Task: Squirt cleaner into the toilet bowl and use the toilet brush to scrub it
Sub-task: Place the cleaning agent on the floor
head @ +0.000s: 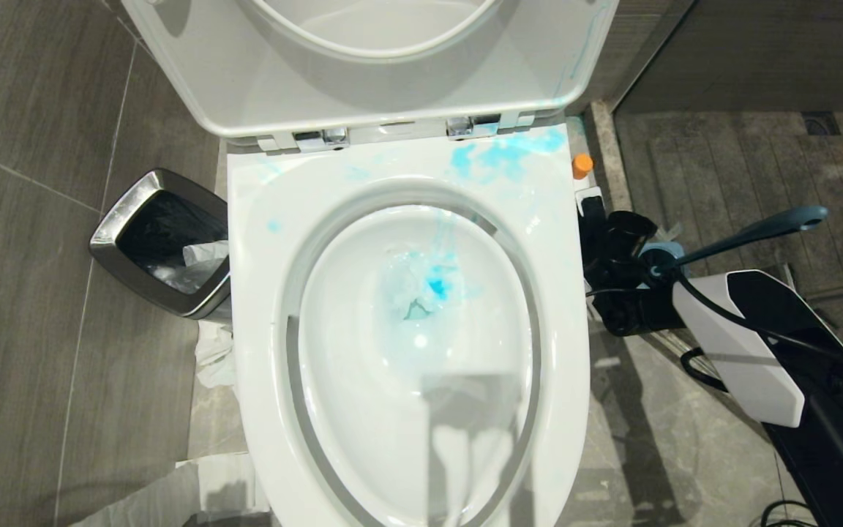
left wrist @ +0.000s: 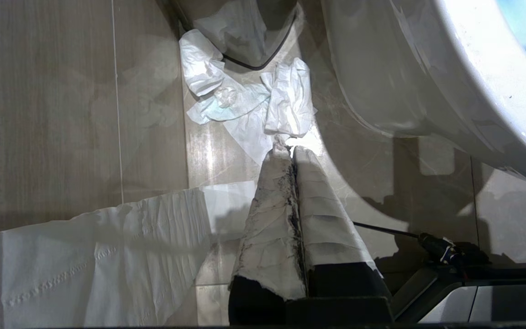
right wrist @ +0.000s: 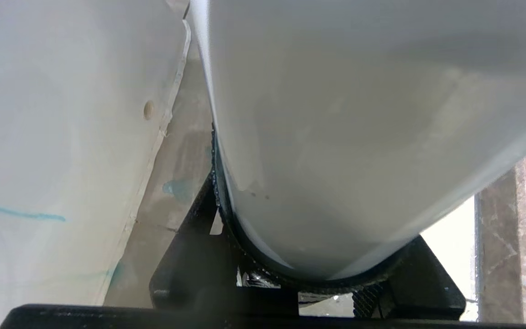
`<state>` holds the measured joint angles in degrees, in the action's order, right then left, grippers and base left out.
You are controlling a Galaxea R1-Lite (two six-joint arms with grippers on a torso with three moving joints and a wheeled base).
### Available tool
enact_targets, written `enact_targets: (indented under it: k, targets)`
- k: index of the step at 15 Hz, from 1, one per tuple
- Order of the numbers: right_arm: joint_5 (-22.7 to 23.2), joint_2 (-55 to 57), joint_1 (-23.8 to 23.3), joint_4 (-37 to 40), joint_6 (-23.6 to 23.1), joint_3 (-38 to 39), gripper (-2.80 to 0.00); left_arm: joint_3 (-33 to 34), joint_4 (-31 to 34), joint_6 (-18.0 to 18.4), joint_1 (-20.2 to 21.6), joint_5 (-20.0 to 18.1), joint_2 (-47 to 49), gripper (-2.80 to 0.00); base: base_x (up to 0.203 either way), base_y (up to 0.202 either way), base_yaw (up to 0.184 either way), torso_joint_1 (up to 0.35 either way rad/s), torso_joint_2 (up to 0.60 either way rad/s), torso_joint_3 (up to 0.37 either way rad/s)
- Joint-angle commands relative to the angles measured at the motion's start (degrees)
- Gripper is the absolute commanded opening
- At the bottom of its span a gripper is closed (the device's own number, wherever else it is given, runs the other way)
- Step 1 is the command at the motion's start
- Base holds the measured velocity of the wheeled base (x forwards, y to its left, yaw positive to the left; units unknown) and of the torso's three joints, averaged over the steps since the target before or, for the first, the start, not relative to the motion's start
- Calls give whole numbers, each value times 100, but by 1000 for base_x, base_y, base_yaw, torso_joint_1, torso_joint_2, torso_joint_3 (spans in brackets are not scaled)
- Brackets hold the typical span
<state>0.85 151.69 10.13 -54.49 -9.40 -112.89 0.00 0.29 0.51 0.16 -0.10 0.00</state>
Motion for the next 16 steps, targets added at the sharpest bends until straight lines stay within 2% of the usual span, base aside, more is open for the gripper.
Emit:
enact_targets:
  k: [1, 10, 16]
  targets:
    - [3, 18, -27, -32, -10, 4, -280, 0, 5, 2, 2, 1, 9, -280, 0, 0, 0, 0, 0, 0]
    - [-2, -34, -81, -7, -10, 114, -280, 0, 6, 2, 2, 1, 9, -280, 0, 0, 0, 0, 0, 0]
    - [40, -210, -75, -132, -124, 643, -280, 0, 5, 2, 2, 1, 9, -280, 0, 0, 0, 0, 0, 0]
